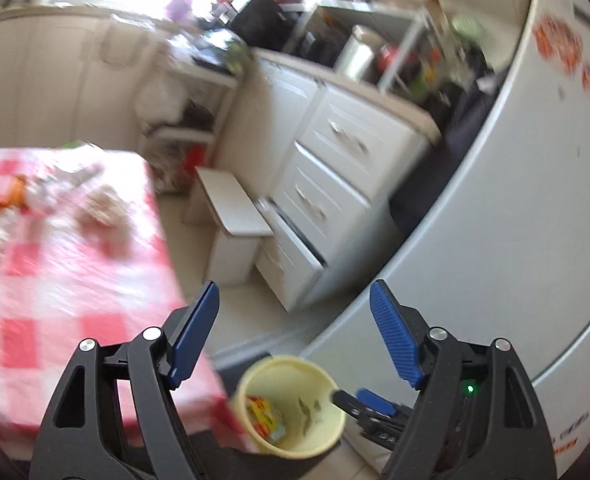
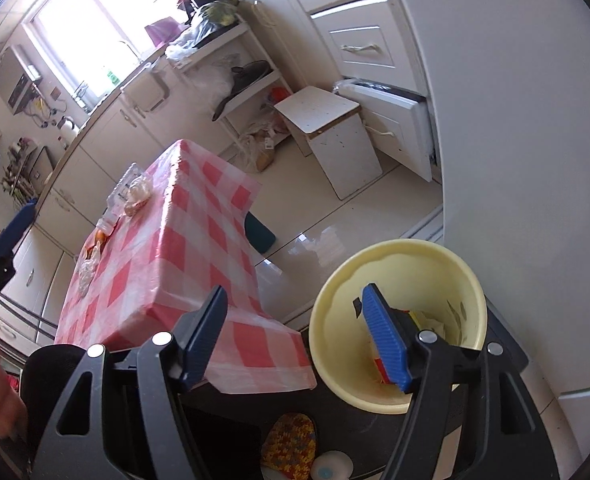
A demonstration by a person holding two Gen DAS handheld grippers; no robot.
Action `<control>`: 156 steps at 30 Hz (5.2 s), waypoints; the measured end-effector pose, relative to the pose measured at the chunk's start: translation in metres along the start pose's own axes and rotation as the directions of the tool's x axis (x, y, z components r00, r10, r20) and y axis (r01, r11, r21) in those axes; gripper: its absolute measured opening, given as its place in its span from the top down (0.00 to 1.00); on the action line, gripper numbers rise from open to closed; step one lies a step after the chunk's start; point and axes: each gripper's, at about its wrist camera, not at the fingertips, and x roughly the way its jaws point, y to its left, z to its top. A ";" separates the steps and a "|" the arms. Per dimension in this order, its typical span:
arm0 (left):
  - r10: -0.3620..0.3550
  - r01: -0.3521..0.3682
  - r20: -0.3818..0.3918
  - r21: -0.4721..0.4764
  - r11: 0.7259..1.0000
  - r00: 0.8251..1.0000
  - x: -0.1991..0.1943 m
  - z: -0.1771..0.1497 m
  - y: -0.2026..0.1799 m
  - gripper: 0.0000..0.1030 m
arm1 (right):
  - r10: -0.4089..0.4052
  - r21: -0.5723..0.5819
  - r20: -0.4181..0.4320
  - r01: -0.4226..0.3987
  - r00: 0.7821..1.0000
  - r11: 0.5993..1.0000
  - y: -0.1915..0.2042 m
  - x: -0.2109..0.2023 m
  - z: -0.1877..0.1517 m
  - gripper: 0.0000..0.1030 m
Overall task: Collect trash
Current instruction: 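Return both tools to the table near the orange peels, then grasp an orange peel with the right tool while the left tool grasps another, then carry both orange peels toward the yellow bin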
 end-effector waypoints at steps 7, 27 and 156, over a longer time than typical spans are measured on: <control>0.145 -0.134 0.094 -0.121 0.984 0.985 -0.063 0.029 0.082 0.23 | 0.060 -0.091 0.089 -0.052 0.994 0.995 0.062 -0.019 0.032 0.34; 0.481 -0.434 0.058 -0.351 0.830 0.875 -0.167 -0.004 0.288 0.23 | 0.305 -0.511 -0.184 -0.356 0.934 0.783 0.337 0.098 0.012 0.28; 0.028 0.036 -0.350 0.175 0.984 0.936 0.030 -0.003 -0.011 0.89 | 0.144 -0.151 0.033 -0.137 0.989 0.979 0.058 -0.045 0.040 0.85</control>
